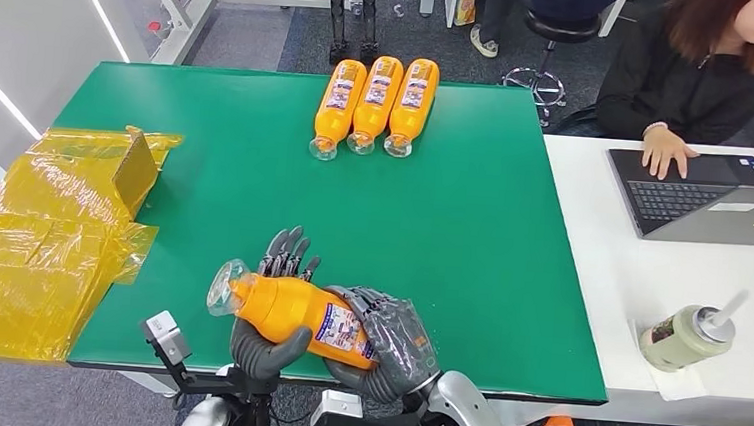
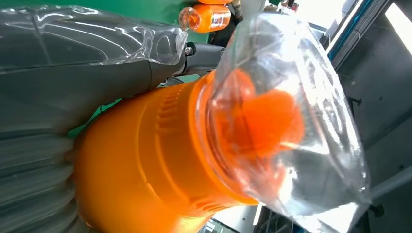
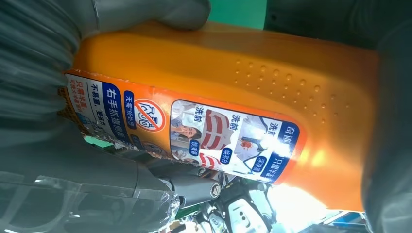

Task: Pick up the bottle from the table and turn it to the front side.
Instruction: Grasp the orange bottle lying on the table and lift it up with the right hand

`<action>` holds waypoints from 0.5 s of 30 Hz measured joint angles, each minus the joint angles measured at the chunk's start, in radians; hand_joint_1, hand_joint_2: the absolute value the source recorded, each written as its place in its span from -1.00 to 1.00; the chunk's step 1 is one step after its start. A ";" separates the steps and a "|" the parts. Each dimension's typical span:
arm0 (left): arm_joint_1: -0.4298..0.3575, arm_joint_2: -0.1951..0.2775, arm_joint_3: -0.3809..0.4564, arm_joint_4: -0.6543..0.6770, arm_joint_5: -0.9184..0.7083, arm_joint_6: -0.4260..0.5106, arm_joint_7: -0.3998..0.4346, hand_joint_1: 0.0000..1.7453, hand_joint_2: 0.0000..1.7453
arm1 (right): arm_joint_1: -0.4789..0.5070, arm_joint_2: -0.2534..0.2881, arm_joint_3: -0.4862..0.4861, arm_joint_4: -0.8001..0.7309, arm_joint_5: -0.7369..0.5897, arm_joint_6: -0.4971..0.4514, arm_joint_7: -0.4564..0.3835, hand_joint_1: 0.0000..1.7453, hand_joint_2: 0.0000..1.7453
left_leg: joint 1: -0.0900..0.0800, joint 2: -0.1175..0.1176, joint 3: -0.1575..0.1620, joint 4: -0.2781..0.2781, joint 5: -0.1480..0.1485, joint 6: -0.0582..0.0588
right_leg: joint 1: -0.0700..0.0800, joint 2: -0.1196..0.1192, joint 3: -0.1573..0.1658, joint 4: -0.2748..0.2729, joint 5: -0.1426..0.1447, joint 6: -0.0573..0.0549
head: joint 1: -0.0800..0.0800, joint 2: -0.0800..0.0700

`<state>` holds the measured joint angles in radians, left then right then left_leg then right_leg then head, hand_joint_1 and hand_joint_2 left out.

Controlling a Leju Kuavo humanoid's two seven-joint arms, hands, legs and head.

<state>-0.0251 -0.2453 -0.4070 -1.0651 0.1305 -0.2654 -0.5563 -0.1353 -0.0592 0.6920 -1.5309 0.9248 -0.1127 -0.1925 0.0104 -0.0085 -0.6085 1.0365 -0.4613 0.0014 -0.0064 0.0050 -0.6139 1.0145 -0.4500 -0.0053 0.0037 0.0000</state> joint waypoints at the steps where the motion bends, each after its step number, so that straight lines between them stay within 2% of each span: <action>1: 0.000 0.000 -0.002 0.000 -0.001 0.000 0.001 0.60 1.00 | 0.000 0.000 0.000 -0.001 0.004 0.001 0.000 0.86 1.00 | 0.000 0.000 0.000 0.000 0.000 0.000 | 0.000 0.000 0.000 0.000 0.000 0.000 | 0.000 0.000; 2: -0.001 0.001 -0.004 0.000 -0.003 0.000 0.001 1.00 1.00 | 0.000 0.001 0.000 -0.003 0.008 0.002 0.000 0.80 1.00 | 0.000 0.000 0.000 0.000 0.000 0.000 | 0.000 0.000 0.000 0.000 0.000 0.000 | 0.000 0.000; 4: -0.002 0.002 -0.009 0.000 -0.006 -0.001 0.001 1.00 1.00 | 0.002 0.002 -0.001 -0.010 0.015 0.002 0.003 0.72 1.00 | 0.000 0.000 0.000 0.000 0.000 0.000 | 0.000 0.000 0.000 0.000 0.000 0.000 | 0.000 0.000; 15: -0.012 0.002 -0.028 0.001 -0.018 0.010 -0.009 1.00 1.00 | 0.031 0.004 -0.010 -0.051 0.035 0.011 0.023 0.66 1.00 | 0.000 0.000 0.000 0.000 0.000 0.000 | 0.000 0.000 0.000 0.000 0.000 0.000 | 0.000 0.000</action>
<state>-0.0370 -0.2430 -0.4353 -1.0642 0.1123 -0.2555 -0.5649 -0.1044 -0.0557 0.6825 -1.5818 0.9596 -0.1019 -0.1696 0.0104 -0.0084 -0.6085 1.0365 -0.4613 0.0014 -0.0064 0.0052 -0.6142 1.0145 -0.4500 -0.0053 0.0036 0.0000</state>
